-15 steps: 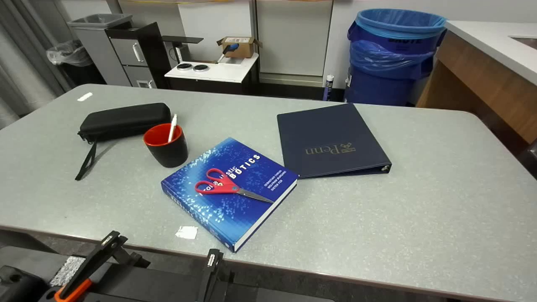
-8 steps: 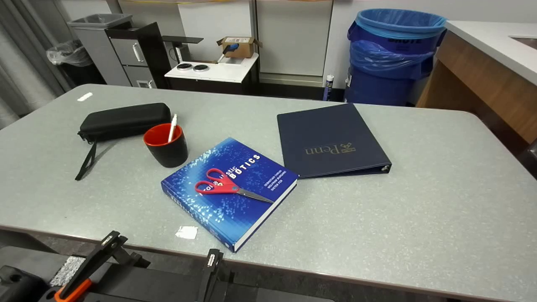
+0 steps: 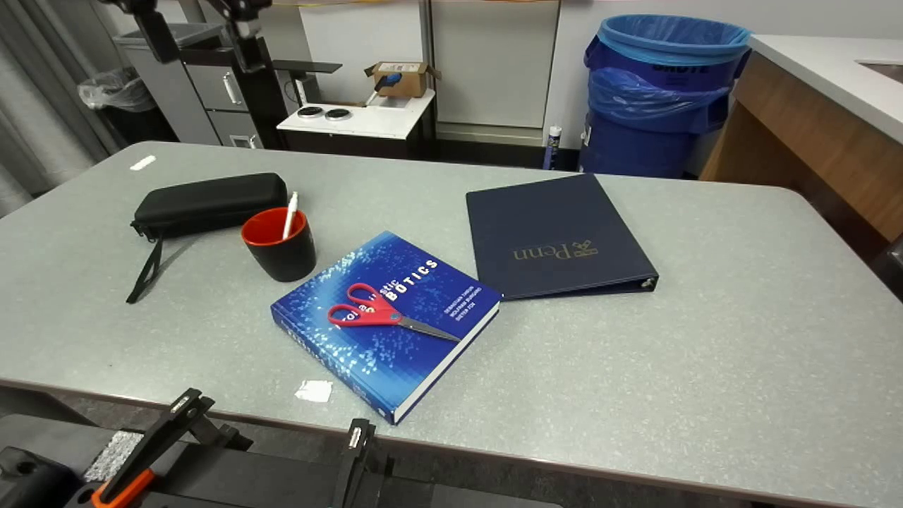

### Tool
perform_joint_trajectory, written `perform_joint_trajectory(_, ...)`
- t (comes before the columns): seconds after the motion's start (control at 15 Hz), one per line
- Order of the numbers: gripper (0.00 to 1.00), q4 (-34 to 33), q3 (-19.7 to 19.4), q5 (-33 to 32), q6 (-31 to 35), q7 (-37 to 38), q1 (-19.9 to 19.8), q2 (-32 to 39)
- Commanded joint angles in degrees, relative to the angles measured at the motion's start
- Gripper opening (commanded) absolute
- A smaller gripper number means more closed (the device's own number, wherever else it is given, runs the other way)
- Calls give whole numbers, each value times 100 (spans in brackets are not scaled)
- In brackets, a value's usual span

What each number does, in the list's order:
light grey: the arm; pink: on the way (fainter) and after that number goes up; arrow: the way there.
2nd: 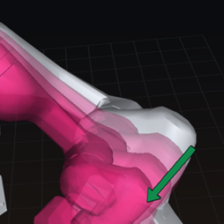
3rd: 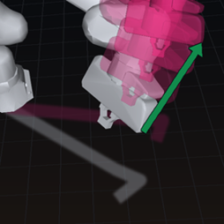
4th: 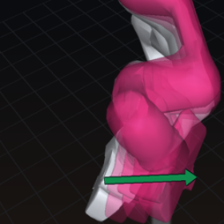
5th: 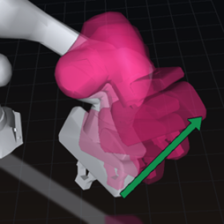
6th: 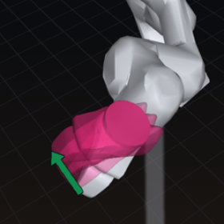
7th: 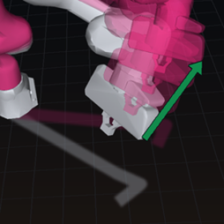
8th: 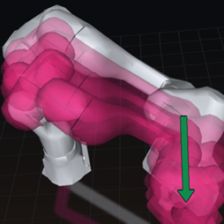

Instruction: Move the white pen from the mug and put it on the table

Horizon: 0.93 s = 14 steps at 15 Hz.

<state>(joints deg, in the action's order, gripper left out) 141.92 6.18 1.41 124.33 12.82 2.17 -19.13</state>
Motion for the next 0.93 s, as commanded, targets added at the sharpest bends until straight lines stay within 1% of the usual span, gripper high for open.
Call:
perform_joint_trajectory(0.0, 100, 23, 65, -274, 220, 412, -103, 180)
perform_joint_trajectory(0.07, 100, 28, 4, -140, 118, 201, -14, 135)
perform_joint_trajectory(0.47, 100, 28, 2, -145, 120, 210, -11, 182)
perform_joint_trajectory(0.53, 100, 13, 99, -413, 341, 476, -93, 357)
perform_joint_trajectory(0.6, 100, 20, 116, -528, 526, 578, -132, 495)
perform_joint_trajectory(0.87, 100, -97, 77, -935, 1190, 1078, -218, 1356)
